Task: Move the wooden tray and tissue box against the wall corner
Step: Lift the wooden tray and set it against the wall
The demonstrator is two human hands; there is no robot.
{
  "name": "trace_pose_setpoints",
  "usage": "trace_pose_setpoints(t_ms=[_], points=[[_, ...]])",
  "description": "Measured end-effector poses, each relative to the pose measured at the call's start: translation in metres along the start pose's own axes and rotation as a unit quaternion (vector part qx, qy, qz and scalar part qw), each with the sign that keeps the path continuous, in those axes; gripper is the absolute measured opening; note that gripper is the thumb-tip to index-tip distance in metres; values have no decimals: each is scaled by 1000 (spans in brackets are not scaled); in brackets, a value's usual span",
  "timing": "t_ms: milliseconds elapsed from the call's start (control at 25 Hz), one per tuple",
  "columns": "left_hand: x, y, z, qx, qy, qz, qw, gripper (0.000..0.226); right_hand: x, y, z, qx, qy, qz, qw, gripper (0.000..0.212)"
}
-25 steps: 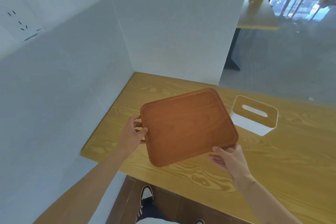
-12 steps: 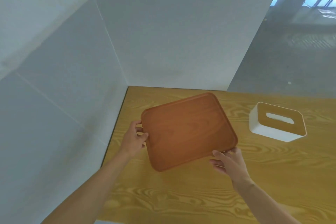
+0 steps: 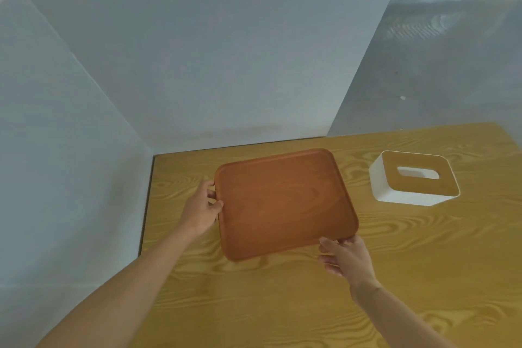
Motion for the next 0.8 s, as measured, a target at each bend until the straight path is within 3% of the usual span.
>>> trace_pose_setpoints(t_ms=[480, 800], points=[[6, -130, -55, -31, -49, 9, 998, 51, 18, -124, 7, -15, 49, -38, 998, 20], [2, -155, -60, -39, -101, 18, 994, 50, 28, -146, 0, -9, 91, -63, 994, 25]])
Point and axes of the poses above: each hand's wrist, its own y-axis away from the middle knuckle, its own z-axis out of the back of the hand, x = y × z, the point moved 8 cm from there along -y, towards the middle knuckle, and after that the axes turned 2 degrees about y, right-handed, at the moved point
